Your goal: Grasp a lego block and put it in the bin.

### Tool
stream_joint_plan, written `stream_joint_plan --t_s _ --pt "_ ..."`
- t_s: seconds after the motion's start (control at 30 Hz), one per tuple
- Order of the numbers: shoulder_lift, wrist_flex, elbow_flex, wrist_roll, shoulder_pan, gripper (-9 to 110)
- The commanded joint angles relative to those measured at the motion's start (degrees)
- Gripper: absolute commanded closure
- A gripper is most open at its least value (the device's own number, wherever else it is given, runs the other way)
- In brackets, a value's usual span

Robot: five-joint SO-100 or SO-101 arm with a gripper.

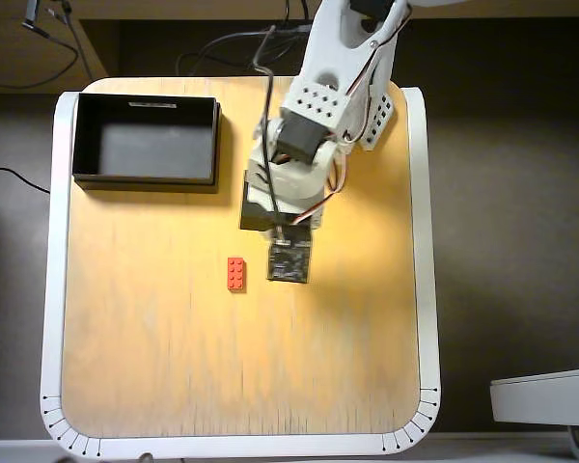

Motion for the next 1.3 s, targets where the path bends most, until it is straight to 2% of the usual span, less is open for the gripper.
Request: stream_joint_plan --t_s 0.0,0.17,0.37,0.63,1.03,1.27 --pt "-4.9 -8.7 -8.3 3.8 6.5 96" --pt "-11.9 -18.1 -8.4 6.6 8.9 94" --pt "-15.5 -18.2 -9.8 12.0 9.1 87" --pt "-16.7 -18.3 -9.8 14.2 6.9 80" --pt "-25.0 -31.2 -9.8 9.8 6.6 77" --pt "-27.5 -32.7 -9.9 8.4 7.2 77"
